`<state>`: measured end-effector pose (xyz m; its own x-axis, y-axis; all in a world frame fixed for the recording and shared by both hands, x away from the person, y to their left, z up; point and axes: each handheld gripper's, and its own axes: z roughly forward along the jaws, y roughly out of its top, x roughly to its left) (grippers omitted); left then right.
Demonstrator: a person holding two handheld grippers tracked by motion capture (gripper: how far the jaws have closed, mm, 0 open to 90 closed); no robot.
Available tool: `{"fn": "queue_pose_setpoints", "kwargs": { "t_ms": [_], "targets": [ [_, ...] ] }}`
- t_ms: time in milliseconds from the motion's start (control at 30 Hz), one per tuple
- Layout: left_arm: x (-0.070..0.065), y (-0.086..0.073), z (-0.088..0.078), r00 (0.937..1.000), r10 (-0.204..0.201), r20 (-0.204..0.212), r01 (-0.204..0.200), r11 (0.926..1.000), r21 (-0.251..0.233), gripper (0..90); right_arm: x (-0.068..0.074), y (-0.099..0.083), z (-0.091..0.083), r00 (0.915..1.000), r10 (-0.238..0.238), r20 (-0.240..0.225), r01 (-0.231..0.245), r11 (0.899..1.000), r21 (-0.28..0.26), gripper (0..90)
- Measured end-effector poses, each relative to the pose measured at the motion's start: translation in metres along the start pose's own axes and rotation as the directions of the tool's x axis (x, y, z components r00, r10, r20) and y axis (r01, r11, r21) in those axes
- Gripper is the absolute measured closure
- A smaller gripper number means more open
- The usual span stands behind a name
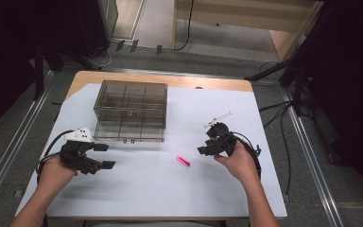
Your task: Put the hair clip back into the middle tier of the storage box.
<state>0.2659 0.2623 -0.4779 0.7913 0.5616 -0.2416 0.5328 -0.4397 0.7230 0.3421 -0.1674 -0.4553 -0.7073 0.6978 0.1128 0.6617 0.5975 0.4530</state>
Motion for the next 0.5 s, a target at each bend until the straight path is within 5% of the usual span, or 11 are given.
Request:
{"fn": "queue_pose_setpoints", "kwargs": {
  "t_ms": [500],
  "targets": [
    [-0.002,-0.006,-0.006,0.9997,-0.015,-0.020,0.015,0.9999,-0.001,24.6,0.014,0.010,0.012,0.9985,-0.054,-0.011,0.055,0.994,0.089,56.1]
  ]
}}
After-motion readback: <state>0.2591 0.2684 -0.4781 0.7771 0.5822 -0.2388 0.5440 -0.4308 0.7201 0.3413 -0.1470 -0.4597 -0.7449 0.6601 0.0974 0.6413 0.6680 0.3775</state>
